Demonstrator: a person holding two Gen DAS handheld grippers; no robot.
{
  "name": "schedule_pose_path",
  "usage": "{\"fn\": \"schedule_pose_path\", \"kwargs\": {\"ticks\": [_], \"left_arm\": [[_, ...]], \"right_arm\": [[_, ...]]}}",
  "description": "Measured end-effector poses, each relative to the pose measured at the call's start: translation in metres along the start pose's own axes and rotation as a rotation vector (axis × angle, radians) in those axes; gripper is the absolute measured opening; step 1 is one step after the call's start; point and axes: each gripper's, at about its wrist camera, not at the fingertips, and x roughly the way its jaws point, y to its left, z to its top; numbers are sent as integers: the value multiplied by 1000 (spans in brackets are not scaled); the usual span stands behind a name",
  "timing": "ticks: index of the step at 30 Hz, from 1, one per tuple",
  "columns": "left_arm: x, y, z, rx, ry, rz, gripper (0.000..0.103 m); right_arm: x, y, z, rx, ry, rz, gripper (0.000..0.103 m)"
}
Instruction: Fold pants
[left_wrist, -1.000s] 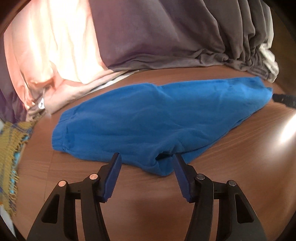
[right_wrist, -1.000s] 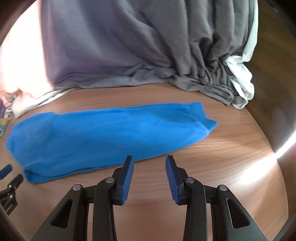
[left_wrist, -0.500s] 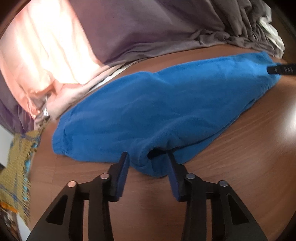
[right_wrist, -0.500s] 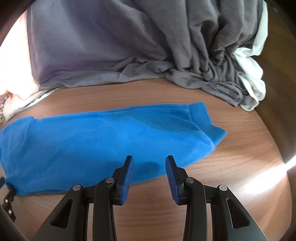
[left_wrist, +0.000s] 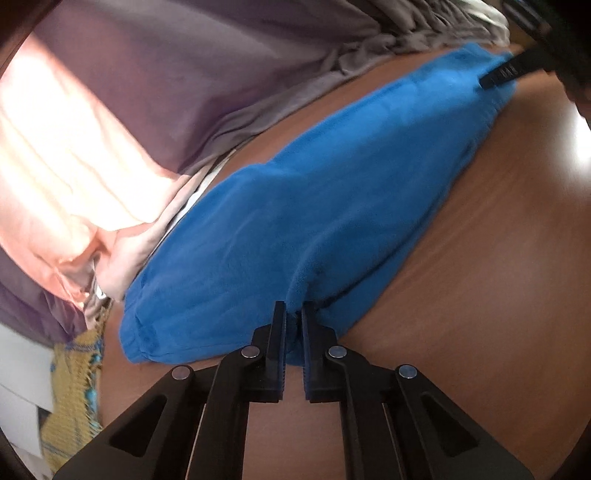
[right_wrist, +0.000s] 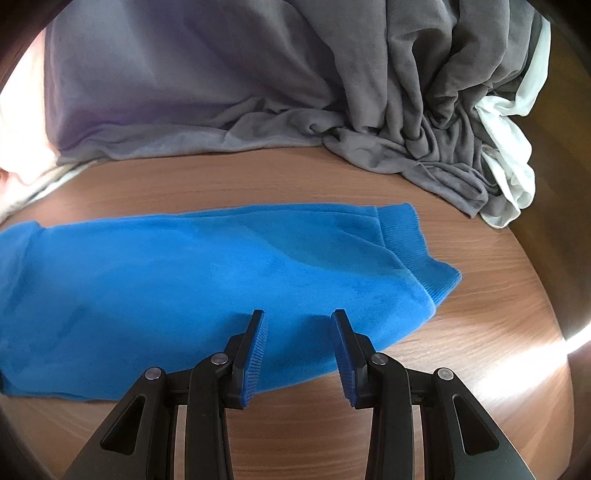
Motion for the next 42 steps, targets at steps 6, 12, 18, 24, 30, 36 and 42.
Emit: {"fn": "schedule_pose_path", "kwargs": {"ticks": [6,12,18,24,30,36,42], "left_arm": [[8,-9,-4,66,35,5,9],[-2,4,1,-5,71,-23,35],[-39,11,2,-30,19,-30,40],[-72,28,25,-82,-124,-86,48],[-74,44,76,-102,-273,-272,49],[-66,38,142,-47,-394,-466,52],[-37,-4,221,100,-441,-640,52]], "right_arm": [[0,4,-5,-46,-12,-50,37],[-1,-4,-4,-19,6,-57,48],[-27,-8,-6,-1,-33,-39,57],[-57,-25,-6,67,-81,7,57],[-76,-50,-6,175,-118,38,58],[-79,-70,-9,255,-135,22,58],[-70,-87,-11,360,-163,1,58]]}}
